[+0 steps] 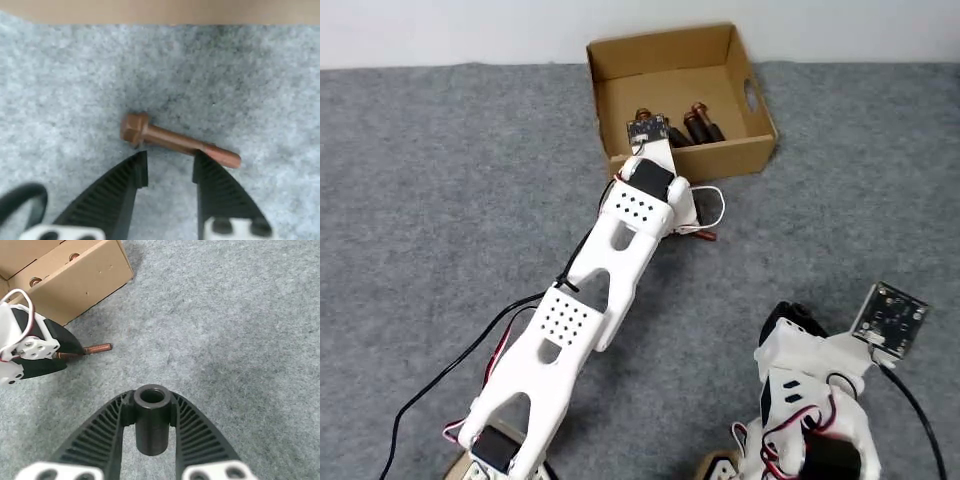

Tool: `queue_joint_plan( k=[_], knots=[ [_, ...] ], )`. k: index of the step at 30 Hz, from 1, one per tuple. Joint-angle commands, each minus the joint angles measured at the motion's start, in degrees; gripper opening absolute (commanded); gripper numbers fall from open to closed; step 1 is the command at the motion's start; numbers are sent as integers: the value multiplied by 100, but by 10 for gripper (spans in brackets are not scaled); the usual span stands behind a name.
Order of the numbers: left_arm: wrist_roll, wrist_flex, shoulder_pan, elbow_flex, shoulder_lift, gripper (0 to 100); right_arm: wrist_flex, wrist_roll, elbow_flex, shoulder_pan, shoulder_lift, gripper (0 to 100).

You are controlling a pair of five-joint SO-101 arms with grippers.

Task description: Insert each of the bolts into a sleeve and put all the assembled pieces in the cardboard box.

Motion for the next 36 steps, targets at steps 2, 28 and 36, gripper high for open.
queue_joint_plan(
  k=[2,28,36],
  knots=[
    [-53,123,-88,-48,-712,170,-13,26,-26,57,189,8],
    [-26,220,-642,-13,264,154,-13,26,-26,57,189,8],
    [-79,229,-651,215,211,84,-13,26,-26,66,189,8]
  ],
)
